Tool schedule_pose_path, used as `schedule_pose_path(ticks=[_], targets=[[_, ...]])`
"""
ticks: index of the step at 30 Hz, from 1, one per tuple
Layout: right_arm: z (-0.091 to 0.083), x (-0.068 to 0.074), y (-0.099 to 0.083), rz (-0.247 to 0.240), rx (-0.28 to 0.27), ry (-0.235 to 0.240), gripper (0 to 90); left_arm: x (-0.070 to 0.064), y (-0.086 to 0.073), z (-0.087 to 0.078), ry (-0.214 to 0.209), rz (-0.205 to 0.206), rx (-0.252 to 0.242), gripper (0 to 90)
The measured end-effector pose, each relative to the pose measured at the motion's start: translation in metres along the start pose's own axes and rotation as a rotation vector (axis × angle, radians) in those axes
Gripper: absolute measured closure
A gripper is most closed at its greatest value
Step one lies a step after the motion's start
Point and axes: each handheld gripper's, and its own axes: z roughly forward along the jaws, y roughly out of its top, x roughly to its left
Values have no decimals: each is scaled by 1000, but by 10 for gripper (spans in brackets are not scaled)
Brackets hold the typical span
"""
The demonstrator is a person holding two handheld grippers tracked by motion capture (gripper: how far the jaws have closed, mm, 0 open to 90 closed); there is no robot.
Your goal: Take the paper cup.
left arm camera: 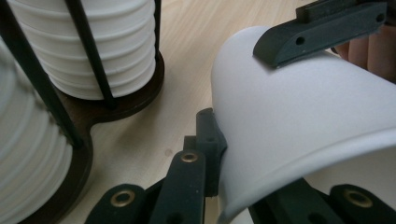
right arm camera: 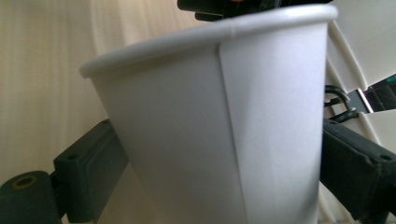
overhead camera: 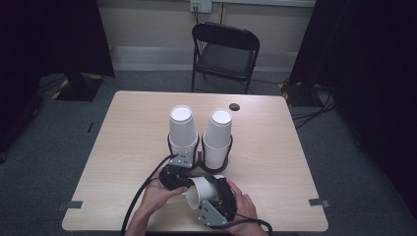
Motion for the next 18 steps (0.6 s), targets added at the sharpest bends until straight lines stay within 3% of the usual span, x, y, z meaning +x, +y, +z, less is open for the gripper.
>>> schedule_pose_path(ticks=[7, 10, 18], targets=[[7, 2, 9, -26, -10, -5, 89, 0, 3, 0, -10, 0, 22, 862], [8, 4, 11, -31, -16, -11, 88, -1, 4, 1, -17, -24, 22, 860], [12, 6, 15, -42, -8, -32, 84, -1, 7, 5, 2, -45, 36, 849]])
